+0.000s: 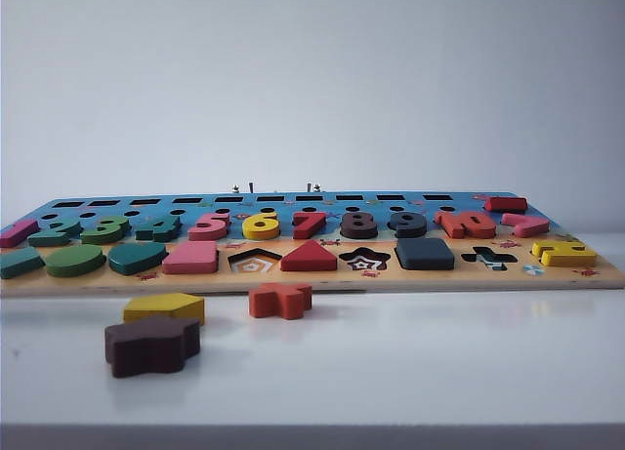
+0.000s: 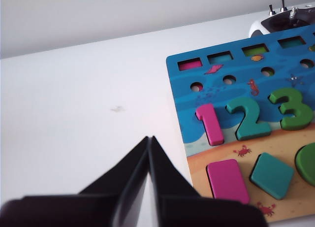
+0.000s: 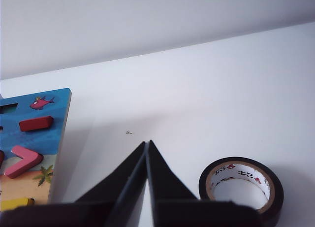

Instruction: Insert the cube into the slot.

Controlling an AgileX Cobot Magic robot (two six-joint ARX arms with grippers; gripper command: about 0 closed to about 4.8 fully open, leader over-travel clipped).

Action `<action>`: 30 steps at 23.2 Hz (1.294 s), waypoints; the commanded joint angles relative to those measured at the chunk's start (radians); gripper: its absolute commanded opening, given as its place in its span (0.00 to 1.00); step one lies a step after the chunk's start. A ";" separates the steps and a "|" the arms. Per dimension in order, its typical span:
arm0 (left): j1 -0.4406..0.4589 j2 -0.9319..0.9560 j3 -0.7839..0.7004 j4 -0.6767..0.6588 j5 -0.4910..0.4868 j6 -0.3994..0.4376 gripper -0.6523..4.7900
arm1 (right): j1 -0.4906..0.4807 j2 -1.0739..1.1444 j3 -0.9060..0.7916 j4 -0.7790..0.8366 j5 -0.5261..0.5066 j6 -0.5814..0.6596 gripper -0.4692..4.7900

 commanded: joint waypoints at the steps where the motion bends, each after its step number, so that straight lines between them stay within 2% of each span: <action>1: 0.001 0.001 0.004 0.007 -0.005 0.001 0.15 | 0.000 -0.002 0.000 0.014 -0.011 -0.066 0.07; 6: 0.001 0.001 0.004 0.007 -0.005 0.001 0.15 | 0.001 -0.002 0.000 0.018 -0.053 -0.144 0.07; 30: 0.001 0.000 0.004 0.025 0.002 -0.034 0.15 | 0.003 -0.002 0.000 -0.013 -0.052 -0.144 0.08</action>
